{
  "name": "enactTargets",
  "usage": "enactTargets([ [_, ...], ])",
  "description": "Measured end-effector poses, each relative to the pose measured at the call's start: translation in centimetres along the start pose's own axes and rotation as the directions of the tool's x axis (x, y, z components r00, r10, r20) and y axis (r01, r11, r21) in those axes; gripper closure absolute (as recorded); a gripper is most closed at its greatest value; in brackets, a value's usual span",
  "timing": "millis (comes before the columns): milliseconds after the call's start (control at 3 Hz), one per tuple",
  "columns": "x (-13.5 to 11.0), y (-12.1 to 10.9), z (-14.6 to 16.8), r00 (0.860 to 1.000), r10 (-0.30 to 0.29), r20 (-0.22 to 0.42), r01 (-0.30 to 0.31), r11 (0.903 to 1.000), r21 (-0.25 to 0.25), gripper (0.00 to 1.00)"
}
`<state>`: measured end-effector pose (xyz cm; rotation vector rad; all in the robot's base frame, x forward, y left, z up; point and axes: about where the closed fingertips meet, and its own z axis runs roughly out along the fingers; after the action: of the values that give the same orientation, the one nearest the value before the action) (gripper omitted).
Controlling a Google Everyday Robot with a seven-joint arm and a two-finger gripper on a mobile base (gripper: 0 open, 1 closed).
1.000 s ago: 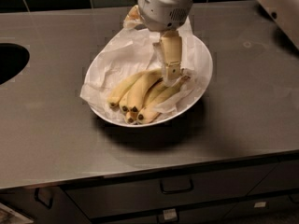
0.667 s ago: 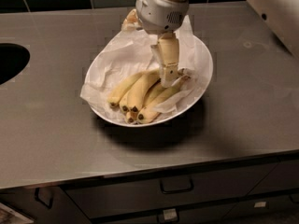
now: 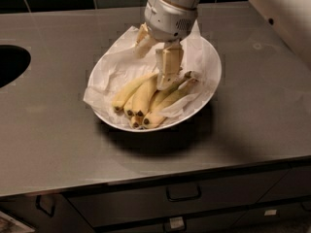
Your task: Pick banana from white bowl
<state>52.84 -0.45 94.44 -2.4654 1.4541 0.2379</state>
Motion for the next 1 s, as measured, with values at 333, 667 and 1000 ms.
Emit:
enactTargets([
  [333,0.4,0.4,0.3,1.000,0.011,0.012,-0.011,0.9999,-0.009,0.37],
  [667,0.6,-0.1,1.4,1.000,0.012,0.029,-0.011,0.9992,-0.039,0.43],
  [1000,0.7,-1.2,2.4,0.999,0.005,0.040,-0.003,0.9978,-0.066,0.44],
])
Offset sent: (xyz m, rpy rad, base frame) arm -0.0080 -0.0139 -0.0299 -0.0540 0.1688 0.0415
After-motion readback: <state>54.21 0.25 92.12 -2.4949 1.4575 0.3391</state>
